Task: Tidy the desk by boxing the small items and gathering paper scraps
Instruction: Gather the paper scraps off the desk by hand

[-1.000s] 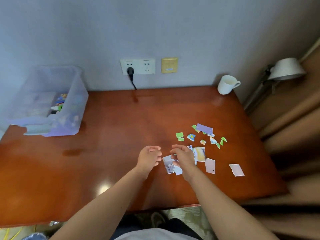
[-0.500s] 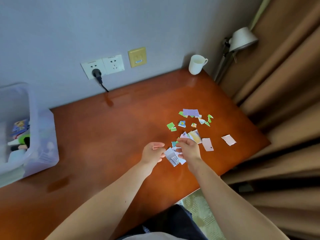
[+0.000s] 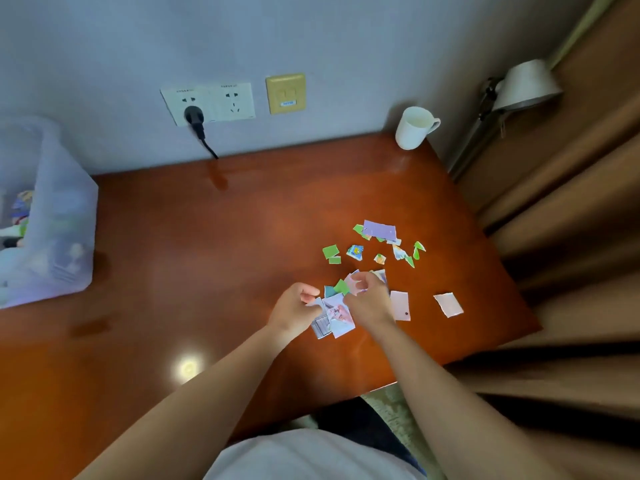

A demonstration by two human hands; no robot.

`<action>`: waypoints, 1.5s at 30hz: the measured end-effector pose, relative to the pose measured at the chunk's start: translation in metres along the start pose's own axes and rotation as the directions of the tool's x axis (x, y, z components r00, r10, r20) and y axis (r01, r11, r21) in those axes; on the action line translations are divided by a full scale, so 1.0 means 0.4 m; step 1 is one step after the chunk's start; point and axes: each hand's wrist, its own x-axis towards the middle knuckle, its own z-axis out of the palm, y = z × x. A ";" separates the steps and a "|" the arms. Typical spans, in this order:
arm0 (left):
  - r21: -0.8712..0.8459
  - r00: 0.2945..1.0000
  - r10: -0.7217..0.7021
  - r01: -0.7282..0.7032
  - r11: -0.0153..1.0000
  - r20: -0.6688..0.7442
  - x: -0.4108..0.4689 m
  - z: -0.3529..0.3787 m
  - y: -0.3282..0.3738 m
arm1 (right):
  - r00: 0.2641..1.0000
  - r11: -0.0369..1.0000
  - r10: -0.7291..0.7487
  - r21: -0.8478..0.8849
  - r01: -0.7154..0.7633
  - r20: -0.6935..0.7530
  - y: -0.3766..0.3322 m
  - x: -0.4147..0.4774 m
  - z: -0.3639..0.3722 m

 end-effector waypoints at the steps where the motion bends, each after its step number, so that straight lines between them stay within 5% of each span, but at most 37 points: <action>1: 0.049 1.000 -0.008 0.009 0.999 -0.018 0.002 0.013 0.002 | 0.999 0.998 -0.032 -0.050 0.032 0.002 0.010 0.015 -0.004; 5: 0.144 0.994 -0.055 0.068 0.987 -0.094 0.009 0.057 0.016 | 0.982 0.946 -0.175 -0.261 0.190 0.077 0.036 0.073 -0.018; 10: 0.309 0.972 -0.092 0.157 0.938 -0.215 0.011 0.109 0.034 | 0.902 0.726 -0.328 -0.536 0.432 0.282 0.045 0.118 -0.038; 14: 0.445 0.933 -0.028 0.197 0.874 -0.358 0.011 0.151 0.039 | 0.844 0.593 -0.369 -0.601 0.537 0.390 0.054 0.148 -0.054; 19: 0.541 0.937 -0.056 0.246 0.804 -0.344 0.028 0.165 0.041 | 0.798 0.515 -0.367 -0.610 0.602 0.477 0.040 0.165 -0.053; 35: 0.337 0.950 -0.094 0.197 0.921 -0.298 0.028 0.197 0.055 | 0.754 0.676 -0.328 -0.416 0.608 0.569 0.040 0.178 -0.052; 41: 0.137 0.951 -0.109 0.154 0.978 -0.290 0.043 0.186 0.072 | 0.859 0.944 -0.218 -0.123 0.306 0.464 0.029 0.209 -0.068; 45: -0.116 0.927 -0.154 0.121 0.986 -0.341 0.059 0.178 0.078 | 0.893 0.993 -0.058 0.120 0.004 0.446 0.019 0.224 -0.078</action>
